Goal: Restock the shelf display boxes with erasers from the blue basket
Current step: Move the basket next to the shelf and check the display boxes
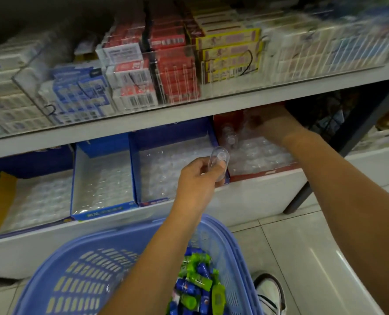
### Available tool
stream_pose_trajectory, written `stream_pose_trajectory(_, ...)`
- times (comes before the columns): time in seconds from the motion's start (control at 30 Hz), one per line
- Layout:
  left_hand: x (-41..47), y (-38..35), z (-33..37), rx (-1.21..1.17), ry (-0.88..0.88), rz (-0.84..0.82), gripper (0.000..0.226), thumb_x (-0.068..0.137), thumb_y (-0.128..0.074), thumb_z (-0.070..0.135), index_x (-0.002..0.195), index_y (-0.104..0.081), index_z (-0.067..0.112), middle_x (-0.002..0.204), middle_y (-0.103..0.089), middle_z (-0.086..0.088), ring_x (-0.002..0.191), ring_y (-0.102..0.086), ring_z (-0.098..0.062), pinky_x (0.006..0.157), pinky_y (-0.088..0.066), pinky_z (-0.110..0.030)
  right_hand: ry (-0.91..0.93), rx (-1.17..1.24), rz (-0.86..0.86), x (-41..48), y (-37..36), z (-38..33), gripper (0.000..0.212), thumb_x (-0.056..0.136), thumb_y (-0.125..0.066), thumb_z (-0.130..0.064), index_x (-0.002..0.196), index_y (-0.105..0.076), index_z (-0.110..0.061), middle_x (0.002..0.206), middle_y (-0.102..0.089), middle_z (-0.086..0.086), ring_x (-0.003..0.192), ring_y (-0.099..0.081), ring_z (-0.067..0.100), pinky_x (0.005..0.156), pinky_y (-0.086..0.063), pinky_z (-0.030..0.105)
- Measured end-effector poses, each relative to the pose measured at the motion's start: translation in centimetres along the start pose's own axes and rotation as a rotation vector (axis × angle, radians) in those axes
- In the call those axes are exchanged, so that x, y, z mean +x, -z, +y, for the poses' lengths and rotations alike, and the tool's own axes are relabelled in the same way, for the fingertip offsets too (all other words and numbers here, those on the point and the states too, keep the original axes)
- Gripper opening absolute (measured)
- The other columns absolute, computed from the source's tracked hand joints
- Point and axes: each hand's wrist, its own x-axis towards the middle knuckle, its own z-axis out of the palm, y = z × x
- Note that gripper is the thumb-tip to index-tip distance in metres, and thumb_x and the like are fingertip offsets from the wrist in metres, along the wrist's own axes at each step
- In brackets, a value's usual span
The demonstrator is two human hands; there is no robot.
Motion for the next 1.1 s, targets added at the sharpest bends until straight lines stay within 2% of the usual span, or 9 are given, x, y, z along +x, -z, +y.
stream_pose_trajectory(0.13, 0.4, -0.5, -0.4, 0.031, -0.027, 0.015, 0.008, 0.09, -0.063, 0.023, 0.097, -0.065, 0.02, 0.093, -0.068, -0.004, 0.08, -0.068, -0.016, 0.085, -0.056, -0.031, 0.04, -0.002, -0.052, 0.6, -0.6, -0.2, 0.028, 0.093, -0.054, -0.017, 0.117, -0.064, -0.008, 0.129, -0.057, 0.012, 0.119, -0.05, 0.027, 0.098, -0.036, 0.026)
stream_pose_trajectory(0.27, 0.8, -1.1, -0.2, 0.021, -0.006, 0.003, 0.015, 0.09, -0.063, 0.019, 0.105, -0.064, 0.02, 0.097, -0.069, -0.003, 0.085, -0.07, -0.015, 0.08, -0.055, -0.024, -0.057, 0.287, 0.086, 0.2, -2.2, 0.1, 0.029, 0.09, -0.06, -0.013, 0.117, -0.065, -0.005, 0.13, -0.059, 0.013, 0.122, -0.052, 0.025, 0.1, -0.034, 0.021)
stream_pose_trajectory(0.4, 1.0, -1.9, 0.0, 0.011, -0.016, 0.052, 0.026, 0.087, -0.067, 0.017, 0.113, -0.063, 0.015, 0.108, -0.067, -0.01, 0.097, -0.066, -0.023, 0.086, -0.055, -0.031, -0.284, 0.776, 0.296, -3.3, -2.4, 0.1, 0.02, 0.082, -0.07, -0.017, 0.101, -0.069, -0.01, 0.103, -0.07, 0.013, 0.095, -0.066, 0.024, 0.089, -0.052, 0.029)
stream_pose_trajectory(0.5, 1.1, -3.2, 0.4, -0.013, -0.126, 0.126, 0.023, 0.084, -0.071, 0.017, 0.105, -0.063, 0.015, 0.103, -0.068, -0.008, 0.096, -0.066, -0.021, 0.085, -0.055, -0.031, -0.223, 1.12, 0.123, -7.3, -1.7, -1.3, 0.026, 0.075, -0.076, -0.036, 0.09, -0.072, -0.016, 0.088, -0.074, 0.007, 0.073, -0.071, 0.016, 0.067, -0.057, 0.025)
stream_pose_trajectory(0.57, 1.2, -4.1, 0.7, 0.025, -0.222, 0.153, 0.017, 0.084, -0.071, 0.019, 0.099, -0.064, 0.02, 0.094, -0.068, 0.002, 0.09, -0.066, -0.012, 0.079, -0.055, -0.023, -0.135, 1.02, 0.073, -8.6, -1.9, -2.2, 0.033, 0.072, -0.078, -0.035, 0.098, -0.07, -0.016, 0.088, -0.074, 0.002, 0.076, -0.071, 0.01, 0.066, -0.056, 0.02)
stream_pose_trajectory(0.7, 1.4, -5.2, 1.2, 0.164, -0.333, 0.087, 0.025, 0.089, -0.064, 0.017, 0.114, -0.063, 0.015, 0.104, -0.068, -0.001, 0.096, -0.065, -0.013, 0.084, -0.053, -0.022, -0.193, 0.875, 0.353, -7.8, -1.7, -2.0, 0.026, 0.072, -0.079, -0.028, 0.091, -0.062, -0.024, 0.085, -0.071, 0.001, 0.08, -0.068, 0.015, 0.073, -0.055, 0.031)
stream_pose_trajectory(0.8, 1.2, -5.5, 0.3, 0.607, -0.353, -0.059, 0.04, 0.091, -0.058, 0.016, 0.131, -0.053, 0.012, 0.123, -0.062, -0.01, 0.11, -0.06, -0.025, 0.089, -0.047, -0.025, -0.247, 0.765, 0.491, -5.8, -2.4, -0.6, 0.034, 0.072, -0.078, -0.021, 0.099, -0.06, -0.013, 0.084, -0.068, 0.005, 0.083, -0.066, 0.023, 0.072, -0.052, 0.03)
stream_pose_trajectory(0.93, -0.2, -5.5, -2.4, 1.097, -0.441, -0.286, 0.055, 0.092, -0.053, 0.016, 0.143, -0.034, 0.006, 0.148, -0.036, -0.014, 0.137, -0.033, -0.027, 0.112, -0.028, -0.031, -0.2, 0.587, 0.446, -3.5, -4.8, 0.1, 0.041, 0.072, -0.077, -0.012, 0.108, -0.059, -0.002, 0.101, -0.068, 0.016, 0.097, -0.064, 0.03, 0.083, -0.051, 0.033)
stream_pose_trajectory(1.1, -0.3, -5.5, -3.7, 1.207, -0.505, -0.278, 0.072, 0.093, -0.052, 0.015, 0.15, -0.011, 0.005, 0.159, -0.011, -0.011, 0.146, -0.008, -0.023, 0.117, -0.004, -0.024, -0.16, 0.486, 0.394, -2.1, -5.4, 0.7, 0.044, 0.073, -0.075, -0.015, 0.111, -0.057, -0.001, 0.097, -0.069, 0.017, 0.092, -0.066, 0.03, 0.078, -0.052, 0.033)
